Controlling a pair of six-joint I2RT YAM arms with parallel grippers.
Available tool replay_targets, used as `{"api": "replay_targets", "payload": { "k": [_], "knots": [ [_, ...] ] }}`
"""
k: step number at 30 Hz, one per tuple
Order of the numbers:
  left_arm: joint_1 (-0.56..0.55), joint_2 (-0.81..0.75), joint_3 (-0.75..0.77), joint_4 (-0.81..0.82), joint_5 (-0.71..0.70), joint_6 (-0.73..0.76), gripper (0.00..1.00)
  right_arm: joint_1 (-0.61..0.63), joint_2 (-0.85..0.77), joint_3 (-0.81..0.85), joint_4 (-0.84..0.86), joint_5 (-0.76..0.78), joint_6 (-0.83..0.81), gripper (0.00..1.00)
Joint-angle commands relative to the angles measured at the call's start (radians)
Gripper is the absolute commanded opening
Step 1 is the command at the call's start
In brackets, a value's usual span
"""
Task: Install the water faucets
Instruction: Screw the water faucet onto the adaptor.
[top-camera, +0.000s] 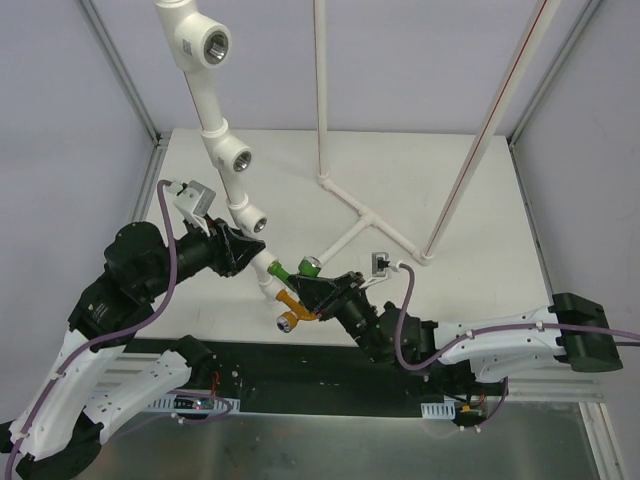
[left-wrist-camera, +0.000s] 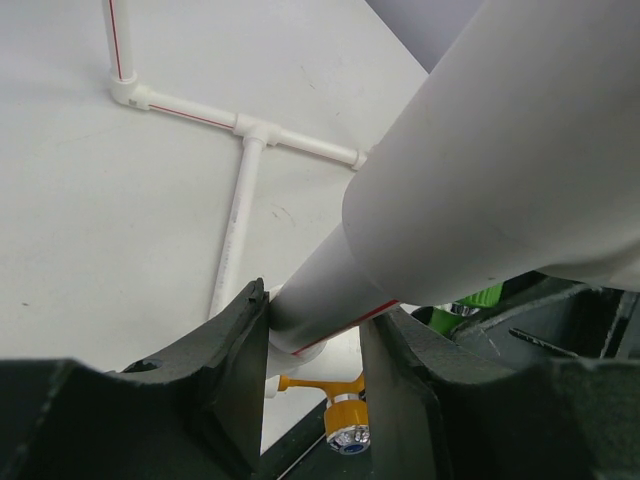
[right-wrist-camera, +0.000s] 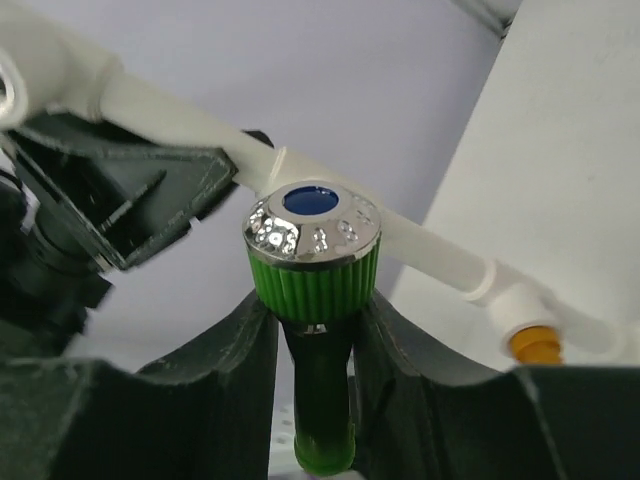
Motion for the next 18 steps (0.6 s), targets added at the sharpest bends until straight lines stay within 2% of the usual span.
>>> {"api": "replay_targets", "payload": {
  "k": [1,5,6,10,12,14,18],
  "knots": [
    [0.005,0.049,-0.010,-0.035,0.031,-0.088,0.00,0.011,0.026,-0.042,-0.040,0.044,0.791,0.00],
    [0.005,0.041,-0.009,-0.034,0.028,-0.094,0.00,0.011,0.006,-0.036,-0.042,0.015,1.008,0.00],
    [0.005,0.040,-0.009,-0.034,0.025,-0.092,0.00,0.011,-0.003,-0.038,-0.042,0.013,1.036,0.03],
    [0.005,0.043,-0.007,-0.034,0.025,-0.096,0.00,0.011,-0.053,-0.071,-0.040,0.021,1.074,0.49],
    [0.005,0.044,-0.006,-0.032,0.025,-0.097,0.00,0.011,-0.080,-0.107,-0.019,0.026,1.024,0.63],
    [0.005,0.049,-0.006,-0.031,0.030,-0.099,0.00,0.011,-0.111,-0.142,0.018,0.033,0.914,0.71],
    [0.005,0.053,-0.003,-0.031,0.025,-0.099,0.00,0.011,-0.194,-0.234,0.017,0.091,0.842,0.73]
  ]
}}
